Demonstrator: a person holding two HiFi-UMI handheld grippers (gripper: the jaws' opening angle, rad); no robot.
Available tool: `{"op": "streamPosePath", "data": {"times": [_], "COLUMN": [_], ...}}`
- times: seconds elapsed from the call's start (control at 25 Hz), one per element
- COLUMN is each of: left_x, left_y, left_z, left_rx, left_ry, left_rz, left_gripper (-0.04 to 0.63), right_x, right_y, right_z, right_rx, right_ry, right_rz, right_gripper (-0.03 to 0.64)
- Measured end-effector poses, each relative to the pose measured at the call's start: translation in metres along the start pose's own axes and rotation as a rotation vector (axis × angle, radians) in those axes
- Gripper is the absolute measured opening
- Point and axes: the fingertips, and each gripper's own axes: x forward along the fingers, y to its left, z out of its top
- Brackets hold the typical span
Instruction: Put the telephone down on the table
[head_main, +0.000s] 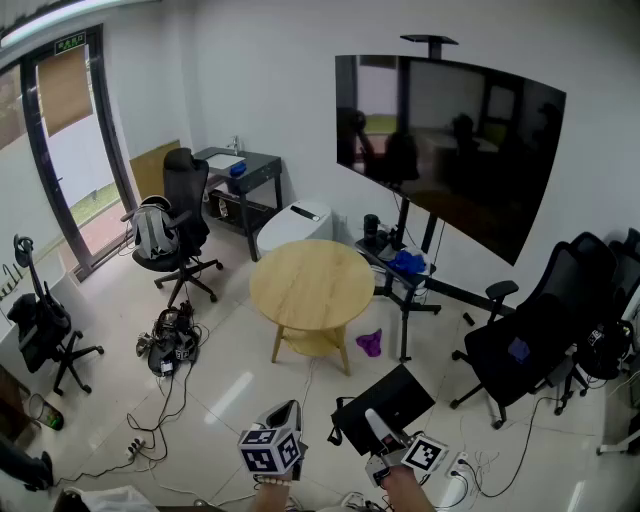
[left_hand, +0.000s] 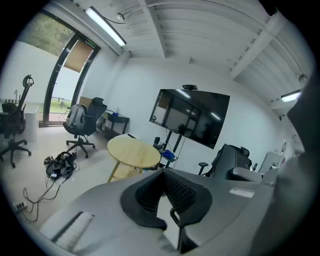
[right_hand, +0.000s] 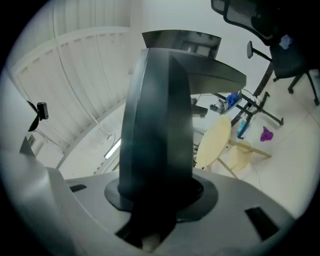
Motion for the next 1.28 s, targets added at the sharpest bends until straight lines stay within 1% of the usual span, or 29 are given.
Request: {"op": "streamPosePath", "data": {"times": [0.24,0.52,0.72,1.0,1.28], "left_x": [0.005,0.012,0.012,0.027,0.061], "left_y": [-0.011,-0.029,-0.034,-0.033,-0.025], "left_z": [-0.002,-0.015,-0.025,-0.017,-0.005], "left_rx": [-0.003,-0.006,-0.014,-0.018,-0.026], "left_ry": [-0.004,-0.005,0.006,-0.009,-0.015], "left_rz": [0.013,0.034,0.057,0.063,0.048], "left_gripper": [-0.014,-0.014,-0.014,-0.014,-0.014], "right_x": [-0.009,-0.02,-0.026,-0.016,0.009], "right_y": [-0.006,-0.015,-0.027,-0.033,-0.047], "right_z": [0.008,0.02,0.024,0.034,0.051], "right_rx": [0.002,-0.004,0.015,0.013,0.01], "right_ry": [0.019,0.037,0.048,0.046,0.045], "right_rz": [-0.004,0.021,0.015,0.031,0.038], "right_gripper": [0.17,0.17,0.17,0.17,0.17]}}
